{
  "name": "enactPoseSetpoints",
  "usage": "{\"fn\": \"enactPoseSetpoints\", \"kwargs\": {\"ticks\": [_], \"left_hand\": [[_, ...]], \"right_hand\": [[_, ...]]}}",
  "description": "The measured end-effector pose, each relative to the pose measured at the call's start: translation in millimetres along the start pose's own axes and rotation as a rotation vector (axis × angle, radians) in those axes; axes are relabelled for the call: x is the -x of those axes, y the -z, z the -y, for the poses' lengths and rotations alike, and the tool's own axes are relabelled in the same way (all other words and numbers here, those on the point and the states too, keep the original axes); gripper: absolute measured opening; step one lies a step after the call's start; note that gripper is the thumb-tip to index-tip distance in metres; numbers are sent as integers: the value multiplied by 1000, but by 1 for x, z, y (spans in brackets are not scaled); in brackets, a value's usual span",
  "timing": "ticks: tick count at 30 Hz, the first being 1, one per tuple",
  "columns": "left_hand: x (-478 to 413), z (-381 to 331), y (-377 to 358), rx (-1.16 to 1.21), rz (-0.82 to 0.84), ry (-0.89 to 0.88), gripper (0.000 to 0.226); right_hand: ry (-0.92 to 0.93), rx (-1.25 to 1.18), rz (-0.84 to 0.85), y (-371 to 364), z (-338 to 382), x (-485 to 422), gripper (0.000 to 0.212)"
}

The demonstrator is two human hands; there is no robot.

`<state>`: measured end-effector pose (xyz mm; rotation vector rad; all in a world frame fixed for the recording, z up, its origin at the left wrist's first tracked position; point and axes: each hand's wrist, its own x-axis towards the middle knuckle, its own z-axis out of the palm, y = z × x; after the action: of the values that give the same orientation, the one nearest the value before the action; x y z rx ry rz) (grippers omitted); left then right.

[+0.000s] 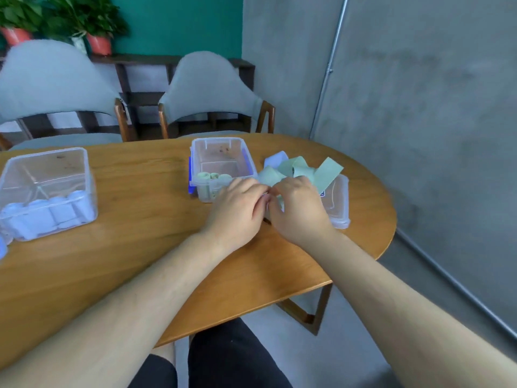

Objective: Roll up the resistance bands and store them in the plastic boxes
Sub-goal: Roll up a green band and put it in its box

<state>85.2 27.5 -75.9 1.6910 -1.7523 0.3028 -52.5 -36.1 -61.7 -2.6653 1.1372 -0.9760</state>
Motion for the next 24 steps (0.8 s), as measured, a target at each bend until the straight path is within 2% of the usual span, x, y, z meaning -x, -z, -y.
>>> {"fn": "enactPoseSetpoints", "kwargs": {"ticks": [3, 5, 7, 10, 14, 17, 21, 24], "left_hand": [[-18, -16, -20, -12, 44, -17, 33], [-27, -23, -29, -48, 105, -8, 32], [-32, -27, -37, -53, 180, -2, 27], [-34, -30, -42, 15, 198, 19, 25], [-41, -27, -42, 50, 108, 92, 30], [-51, -30, -43, -35, 193, 137, 36], [-57, -43, -47, -146, 282, 209, 13], [-56, -44, -52, -146, 303, 234, 16]], "right_hand": [[-141, 74, -9, 13, -28, 1, 27], [-209, 114, 85, 18, -41, -2, 28], [-250, 90, 168, 20, -48, -5, 29], [-309, 4, 218, 18, -52, -4, 33], [-310, -126, 134, 23, -53, 4, 35], [-321, -194, 42, 32, -56, 14, 30], [-331, -184, 18, 36, -61, 30, 12], [-344, -196, 52, 38, -65, 35, 24]]}}
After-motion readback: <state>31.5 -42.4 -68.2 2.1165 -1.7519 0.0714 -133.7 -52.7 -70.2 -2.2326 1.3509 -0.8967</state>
